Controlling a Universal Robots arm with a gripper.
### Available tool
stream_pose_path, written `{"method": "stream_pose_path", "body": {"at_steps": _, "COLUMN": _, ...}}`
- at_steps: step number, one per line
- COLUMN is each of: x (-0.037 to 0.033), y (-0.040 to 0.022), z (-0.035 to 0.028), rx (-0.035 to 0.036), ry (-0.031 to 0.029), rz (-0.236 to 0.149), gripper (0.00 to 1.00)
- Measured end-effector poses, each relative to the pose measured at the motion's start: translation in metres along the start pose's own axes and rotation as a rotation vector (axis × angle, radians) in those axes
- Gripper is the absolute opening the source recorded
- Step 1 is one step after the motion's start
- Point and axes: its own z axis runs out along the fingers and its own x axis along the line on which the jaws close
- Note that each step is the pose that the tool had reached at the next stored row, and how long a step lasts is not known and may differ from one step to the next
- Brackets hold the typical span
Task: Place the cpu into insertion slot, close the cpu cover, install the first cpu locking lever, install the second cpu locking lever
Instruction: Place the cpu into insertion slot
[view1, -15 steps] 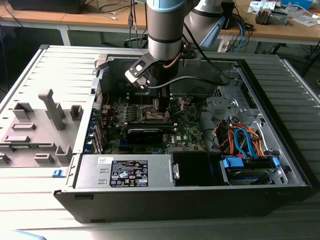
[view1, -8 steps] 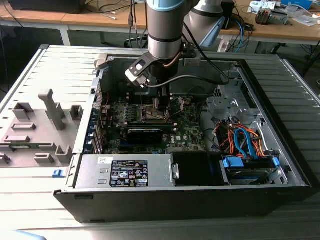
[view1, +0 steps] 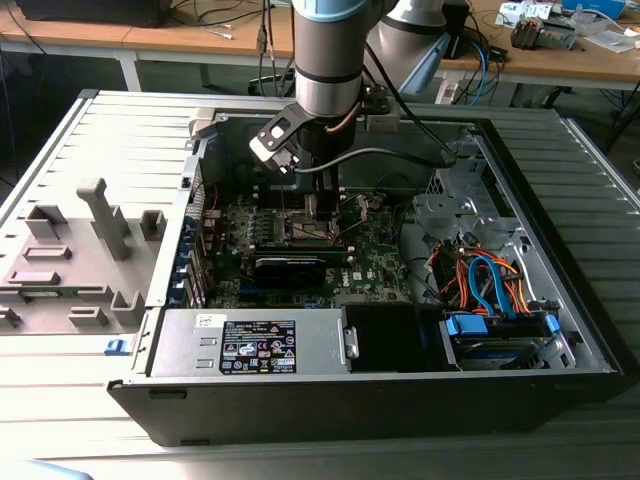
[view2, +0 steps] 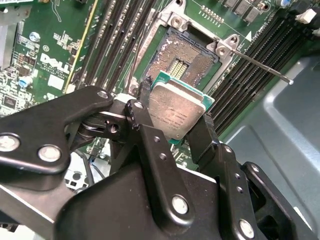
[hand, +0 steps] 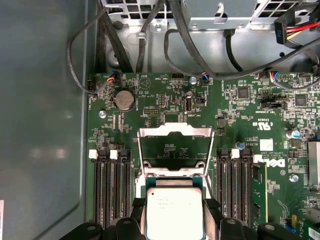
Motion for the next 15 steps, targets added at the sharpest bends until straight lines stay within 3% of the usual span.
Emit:
{"method": "stream_pose_path", "body": {"at_steps": 4, "x": 0.0001, "y": -0.0034, "z": 0.0014, "rx": 0.0, "ry": 0.0, "rz": 0.0, "gripper": 0.55}}
{"method": "stream_pose_path", "body": {"at_steps": 15, "x": 0.0, "y": -0.0043, "z": 0.0044, "rx": 0.0, "ry": -0.0001, "rz": 0.0, "gripper": 0.55}}
